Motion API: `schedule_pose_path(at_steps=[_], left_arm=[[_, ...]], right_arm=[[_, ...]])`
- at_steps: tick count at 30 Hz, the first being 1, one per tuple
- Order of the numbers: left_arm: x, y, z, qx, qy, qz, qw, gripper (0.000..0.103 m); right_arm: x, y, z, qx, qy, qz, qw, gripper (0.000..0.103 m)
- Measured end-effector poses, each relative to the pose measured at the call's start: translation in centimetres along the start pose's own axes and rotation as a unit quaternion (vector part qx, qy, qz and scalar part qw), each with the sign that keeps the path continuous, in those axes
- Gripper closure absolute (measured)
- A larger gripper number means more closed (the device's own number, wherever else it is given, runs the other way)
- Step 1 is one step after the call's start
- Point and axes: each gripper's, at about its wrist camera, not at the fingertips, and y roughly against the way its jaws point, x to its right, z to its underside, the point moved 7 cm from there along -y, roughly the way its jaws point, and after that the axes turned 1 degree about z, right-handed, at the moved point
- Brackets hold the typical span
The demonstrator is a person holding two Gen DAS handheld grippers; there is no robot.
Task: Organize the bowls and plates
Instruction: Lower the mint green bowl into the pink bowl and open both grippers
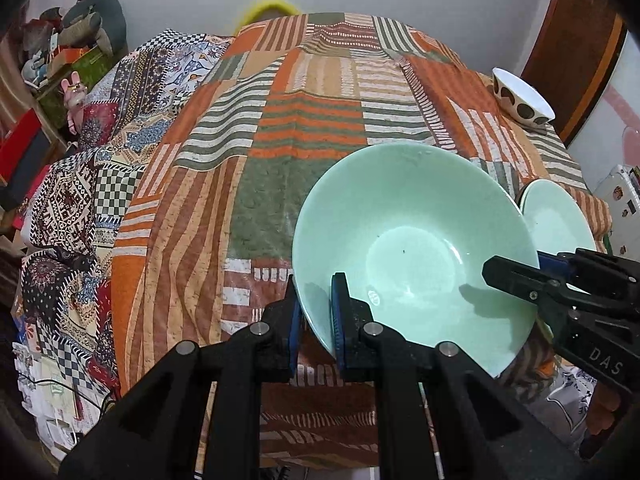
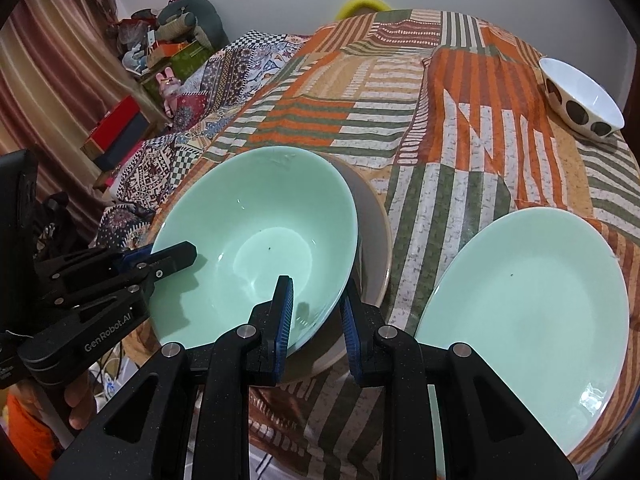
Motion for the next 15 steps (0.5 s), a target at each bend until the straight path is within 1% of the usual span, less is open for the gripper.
schedule_pose_path(at_steps=[2, 3, 6, 7, 8, 11, 14, 15], left_arm=[[-0.1, -0.1, 0.0, 0.001, 0.001, -0.002, 1.0000, 0.091], [-0.1, -0.3, 0.1, -0.005, 0.000, -0.001, 1.0000, 0.091], [-0.1, -0.8, 0.0, -0.006, -0.001, -0.005, 1.0000, 0.091], [0.0, -0.9, 0.0, -0.006, -0.004, -0.007, 0.9999, 0.091], [0.1, -1.0, -0.1, -0.007, -0.005, -0.010, 0.9999, 0.091], [0.1, -1.0, -0.1, -0.010, -0.005, -0.011, 0.9999, 0.091], [-0.2, -0.4, -0.2, -0.012, 0.003, 0.003, 0.9999, 0.091], [-0.2, 0.0, -0.3, -0.011, 0.006, 0.007, 0.9999, 0.087]], right_arm=[[-0.1, 0.0, 0.0, 0.001, 0.005, 0.006, 1.000, 0.080], [0.0, -0.1, -0.1, 0.002, 0.008, 0.008, 1.000, 0.079], [0.0, -0.1, -0.2, 0.011, 0.025, 0.035, 0.999, 0.078], [-0.2, -0.2, -0.3, 0.013, 0.031, 0.031, 0.999, 0.070], [-0.3, -0.3, -0.3, 0.012, 0.032, 0.031, 0.999, 0.065], [-0.3, -0.5, -0.5, 0.014, 0.040, 0.044, 0.998, 0.065], [-0.1, -0.3, -0.6, 0.008, 0.036, 0.033, 0.999, 0.065], [0.0, -0.1, -0.7, 0.009, 0.030, 0.029, 0.999, 0.065]])
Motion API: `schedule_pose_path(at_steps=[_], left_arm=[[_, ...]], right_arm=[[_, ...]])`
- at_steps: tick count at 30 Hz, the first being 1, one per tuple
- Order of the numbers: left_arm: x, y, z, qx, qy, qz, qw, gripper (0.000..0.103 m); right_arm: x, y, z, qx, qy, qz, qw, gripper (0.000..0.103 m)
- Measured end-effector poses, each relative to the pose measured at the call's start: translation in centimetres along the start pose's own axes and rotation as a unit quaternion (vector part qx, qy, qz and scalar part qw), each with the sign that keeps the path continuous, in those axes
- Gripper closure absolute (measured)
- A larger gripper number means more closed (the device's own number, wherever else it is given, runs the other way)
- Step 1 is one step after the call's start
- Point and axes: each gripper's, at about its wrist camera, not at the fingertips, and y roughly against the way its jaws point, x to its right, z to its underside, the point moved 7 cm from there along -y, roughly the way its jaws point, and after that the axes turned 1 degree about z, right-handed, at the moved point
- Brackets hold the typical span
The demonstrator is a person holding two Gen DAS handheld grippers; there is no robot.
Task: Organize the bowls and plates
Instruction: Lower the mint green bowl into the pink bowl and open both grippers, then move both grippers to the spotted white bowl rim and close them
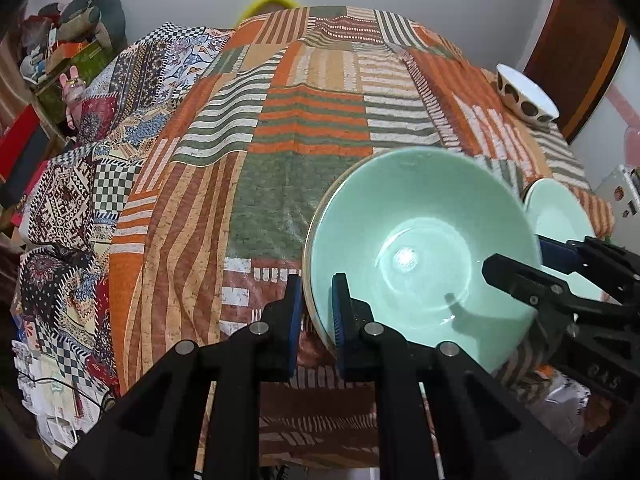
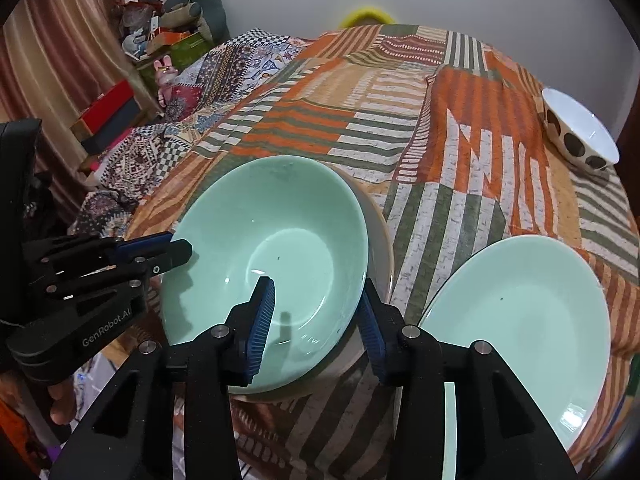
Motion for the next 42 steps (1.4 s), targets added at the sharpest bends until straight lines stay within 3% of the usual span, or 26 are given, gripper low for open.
schedule_pose_path(at_steps=[4, 8, 12, 15, 17, 22, 27, 35, 42], left_arm=[[0.6, 2.6, -1.2, 0.028, 0.008, 0.021, 0.9993, 0.085], [1.7, 5.8, -2.7, 0.070, 0.007, 0.038, 0.9968, 0.066], [3.9, 9.4, -4.7, 0.122, -0.007, 0.056, 0.9910, 0.059], [5.8, 11.4, -6.1, 0.149, -0.020, 0.071, 0.9861, 0.056], [7.1, 12.4, -6.7, 0.164, -0.028, 0.079, 0.9829, 0.045], [10.8, 13.7, -8.7, 0.202, -0.060, 0.080, 0.9742, 0.034], [13.9, 12.3, -11.1, 0.198, -0.069, 0.100, 0.9726, 0.019], [17.3, 7.1, -15.1, 0.175, -0.084, 0.085, 0.9773, 0.019], [18.1, 1.0, -17.8, 0.135, -0.074, 0.063, 0.9860, 0.019]], right_arm=[[0.8, 1.4, -0.8, 0.018, -0.011, 0.005, 1.000, 0.063], [1.9, 4.2, -2.0, 0.057, -0.010, 0.026, 0.998, 0.052], [3.7, 6.9, -2.9, 0.085, -0.018, 0.037, 0.996, 0.051], [5.9, 9.2, -3.5, 0.109, -0.030, 0.048, 0.992, 0.038], [7.3, 10.1, -3.8, 0.123, -0.030, 0.067, 0.990, 0.032], [11.7, 11.6, -4.2, 0.131, -0.056, 0.093, 0.985, 0.031], [16.4, 12.5, -4.2, 0.131, -0.091, 0.109, 0.981, 0.031], [23.2, 11.9, -4.9, 0.124, -0.128, 0.134, 0.975, 0.031], [29.4, 8.3, -7.2, 0.106, -0.170, 0.158, 0.967, 0.031]])
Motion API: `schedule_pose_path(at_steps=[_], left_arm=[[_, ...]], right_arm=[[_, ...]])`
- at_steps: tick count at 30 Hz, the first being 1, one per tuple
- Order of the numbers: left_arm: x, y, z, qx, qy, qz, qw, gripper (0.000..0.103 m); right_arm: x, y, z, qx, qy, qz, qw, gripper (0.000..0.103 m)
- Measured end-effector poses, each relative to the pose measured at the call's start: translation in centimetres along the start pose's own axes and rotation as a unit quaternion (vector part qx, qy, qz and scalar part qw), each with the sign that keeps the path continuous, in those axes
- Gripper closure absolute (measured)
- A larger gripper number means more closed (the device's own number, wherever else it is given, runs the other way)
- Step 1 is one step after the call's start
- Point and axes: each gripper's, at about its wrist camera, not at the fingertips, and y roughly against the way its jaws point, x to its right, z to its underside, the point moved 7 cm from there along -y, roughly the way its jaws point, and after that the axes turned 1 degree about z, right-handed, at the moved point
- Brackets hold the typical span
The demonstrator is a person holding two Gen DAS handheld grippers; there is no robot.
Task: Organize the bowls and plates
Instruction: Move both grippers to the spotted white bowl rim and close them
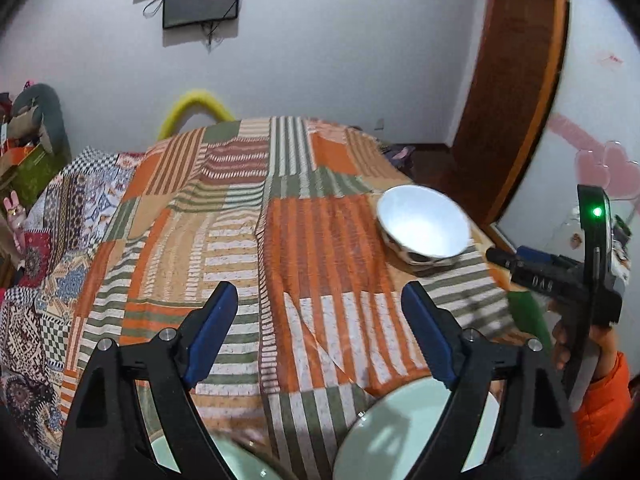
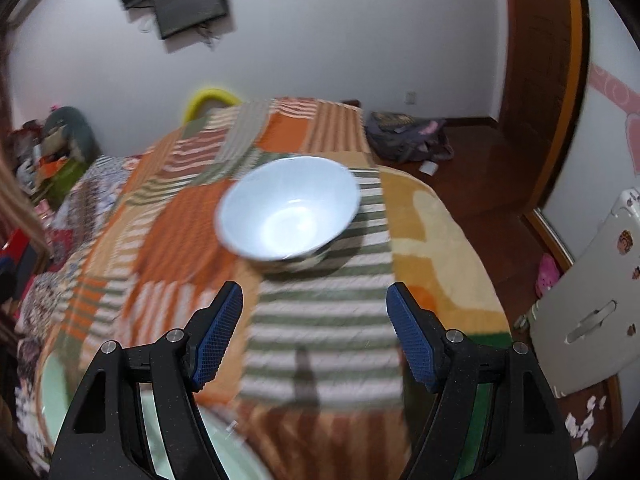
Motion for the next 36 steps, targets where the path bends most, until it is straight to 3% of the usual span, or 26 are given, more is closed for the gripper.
schedule_pose_path(at_steps=[3, 6, 8, 12, 14, 18, 25, 29, 31, 34, 36], left_arm=[[-0.6, -2.2, 0.2, -0.022, 0.016, 0.007, 0.9996, 0.019], [-1.2, -4.0, 0.4, -0.035, 0.024, 0.003, 0.9991, 0.019], [-1.4, -4.6, 0.5, -0.036, 0.024, -0.003, 0.9991, 0.019], [-1.1, -5.9, 0.6, -0.047, 0.023, 0.002, 0.9986, 0.019], [-0.9, -6.3, 0.6, -0.049, 0.022, 0.003, 0.9986, 0.019], [0.3, -7.1, 0.4, -0.059, 0.025, 0.024, 0.9977, 0.019], [2.9, -9.4, 1.4, -0.105, 0.037, 0.070, 0.9913, 0.019], [4.4, -11.0, 2.5, -0.137, 0.038, 0.091, 0.9857, 0.027], [4.8, -12.0, 3.1, -0.156, 0.052, 0.102, 0.9812, 0.034], [5.0, -13.6, 3.8, -0.180, 0.064, 0.106, 0.9759, 0.056], [5.0, -14.2, 4.1, -0.179, 0.064, 0.097, 0.9769, 0.066]], right_arm=[[1.0, -2.5, -1.0, -0.009, -0.019, 0.001, 1.000, 0.032], [1.5, -5.4, -1.9, -0.030, -0.038, -0.013, 0.999, 0.047], [1.6, -6.6, -2.2, -0.041, -0.046, -0.015, 0.998, 0.063], [1.7, -8.8, -2.4, -0.062, -0.065, -0.030, 0.996, 0.077], [1.3, -9.0, -2.2, -0.069, -0.068, -0.048, 0.994, 0.089], [0.7, -8.3, -1.8, -0.061, -0.034, -0.038, 0.997, 0.089], [-0.8, -5.5, 1.0, -0.070, 0.002, -0.072, 0.995, 0.089], [-1.4, -4.4, 2.5, -0.078, 0.013, -0.088, 0.993, 0.089], [-1.7, -3.9, 3.0, -0.078, 0.021, -0.091, 0.993, 0.089], [-1.7, -3.7, 3.5, -0.081, 0.021, -0.097, 0.992, 0.089], [-1.4, -3.7, 3.8, -0.086, 0.014, -0.104, 0.991, 0.089]])
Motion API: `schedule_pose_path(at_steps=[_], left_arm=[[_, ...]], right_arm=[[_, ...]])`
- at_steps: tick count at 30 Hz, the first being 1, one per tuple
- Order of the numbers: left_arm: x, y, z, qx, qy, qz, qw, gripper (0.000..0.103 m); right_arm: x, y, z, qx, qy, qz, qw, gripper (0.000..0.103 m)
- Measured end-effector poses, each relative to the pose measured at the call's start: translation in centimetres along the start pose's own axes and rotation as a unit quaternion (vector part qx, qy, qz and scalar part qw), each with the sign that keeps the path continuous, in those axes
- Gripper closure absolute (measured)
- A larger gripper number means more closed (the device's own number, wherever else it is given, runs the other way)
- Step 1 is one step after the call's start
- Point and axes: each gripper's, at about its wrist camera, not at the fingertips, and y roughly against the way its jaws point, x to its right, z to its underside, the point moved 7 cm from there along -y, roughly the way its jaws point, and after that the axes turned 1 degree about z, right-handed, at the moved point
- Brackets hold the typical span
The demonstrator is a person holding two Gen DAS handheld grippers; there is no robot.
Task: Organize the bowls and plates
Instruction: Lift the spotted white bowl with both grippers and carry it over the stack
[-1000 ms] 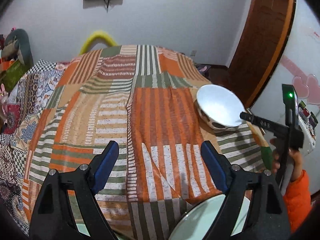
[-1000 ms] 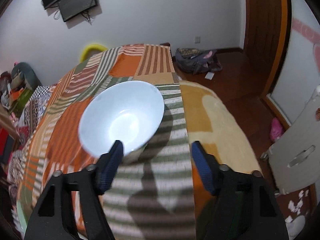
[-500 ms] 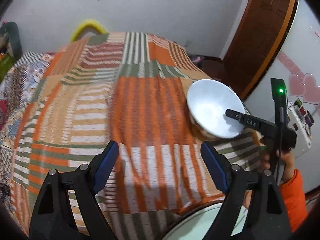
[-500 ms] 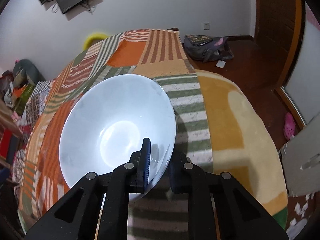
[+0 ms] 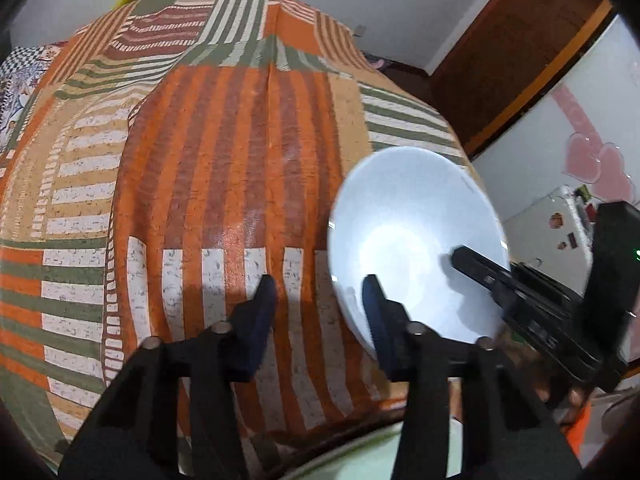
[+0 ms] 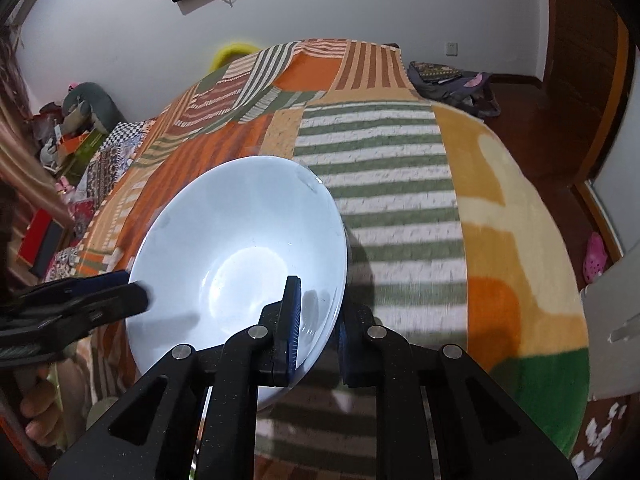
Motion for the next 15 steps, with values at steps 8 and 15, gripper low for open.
schedule_pose_path(at_steps=[8, 15], left_arm=[[1.4, -0.6, 0.4, -0.003, -0.037, -0.011, 0.9993, 0.093], [2.2, 2.2, 1.8, 0.014, -0.048, -0.009, 0.9987, 0.093]], right_arm=[[-0.9, 0.3, 0.0, 0.006, 0.004, 0.020, 1.000, 0.088], [-1.6, 2.0, 0.5, 0.014, -0.002, 0.020, 1.000, 0.088]])
